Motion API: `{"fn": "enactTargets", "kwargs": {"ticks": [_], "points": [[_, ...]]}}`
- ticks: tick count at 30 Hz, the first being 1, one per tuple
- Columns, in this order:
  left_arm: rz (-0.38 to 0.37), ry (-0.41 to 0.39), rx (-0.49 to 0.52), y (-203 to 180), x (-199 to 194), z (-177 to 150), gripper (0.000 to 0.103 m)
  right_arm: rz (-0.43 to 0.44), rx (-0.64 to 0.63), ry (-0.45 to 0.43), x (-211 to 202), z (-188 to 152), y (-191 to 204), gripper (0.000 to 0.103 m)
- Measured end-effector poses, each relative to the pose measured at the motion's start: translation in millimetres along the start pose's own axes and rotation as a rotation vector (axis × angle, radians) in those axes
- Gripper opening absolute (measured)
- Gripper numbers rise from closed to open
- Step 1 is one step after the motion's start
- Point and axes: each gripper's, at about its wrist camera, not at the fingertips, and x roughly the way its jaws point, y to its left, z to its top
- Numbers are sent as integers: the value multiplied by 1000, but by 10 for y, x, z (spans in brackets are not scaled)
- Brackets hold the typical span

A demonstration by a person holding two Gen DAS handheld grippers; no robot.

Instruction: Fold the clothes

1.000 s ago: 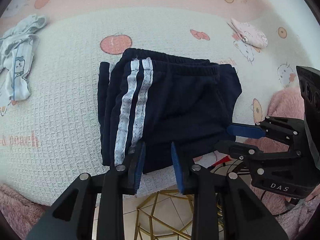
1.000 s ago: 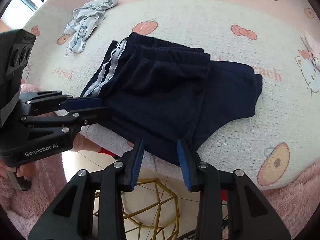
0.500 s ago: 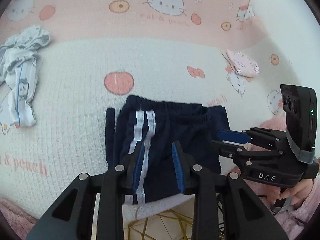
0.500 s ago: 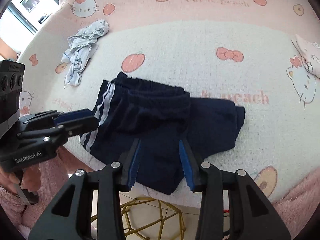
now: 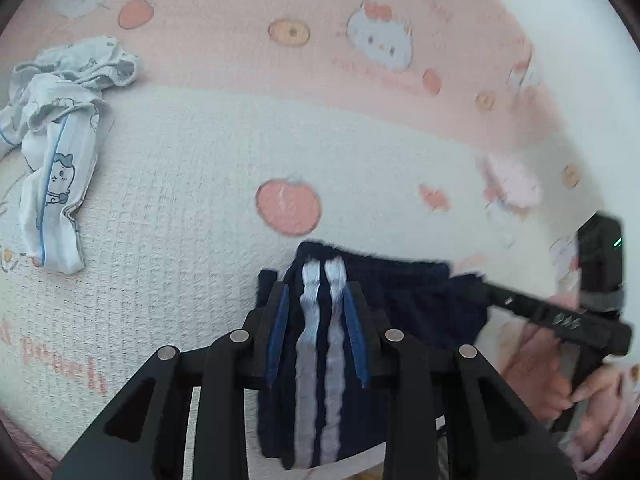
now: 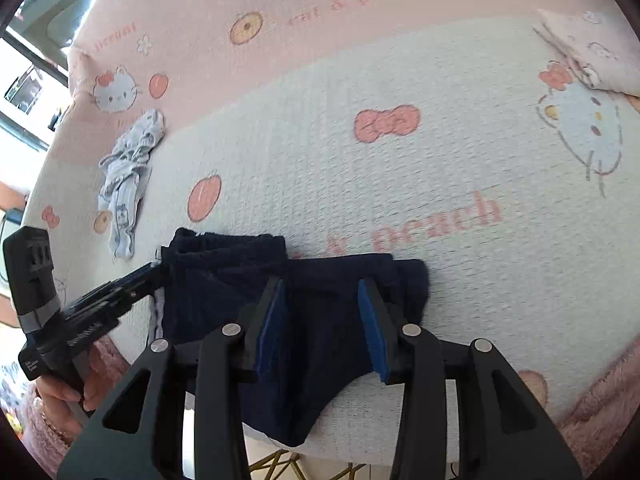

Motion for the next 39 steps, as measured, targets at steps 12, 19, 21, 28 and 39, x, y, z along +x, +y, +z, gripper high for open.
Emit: {"fn": "enactTargets", "kwargs": {"ticks": [12, 19, 21, 28, 39], "points": [[280, 151, 128, 17, 260, -275, 41, -151, -352, 76, 263, -377, 618, 39], [104, 77, -55, 275, -96, -191, 42, -103, -64, 17, -241, -298, 73, 41], [5, 63, -105, 313, -162, -184, 42, -50, 27, 53, -229, -310, -58, 42], [106, 107, -83, 259, 143, -197, 43, 15, 42, 61, -222, -352, 9, 46], [175, 119, -34, 235, 224, -252, 43, -173, -143, 65, -84, -441, 301, 51]]}}
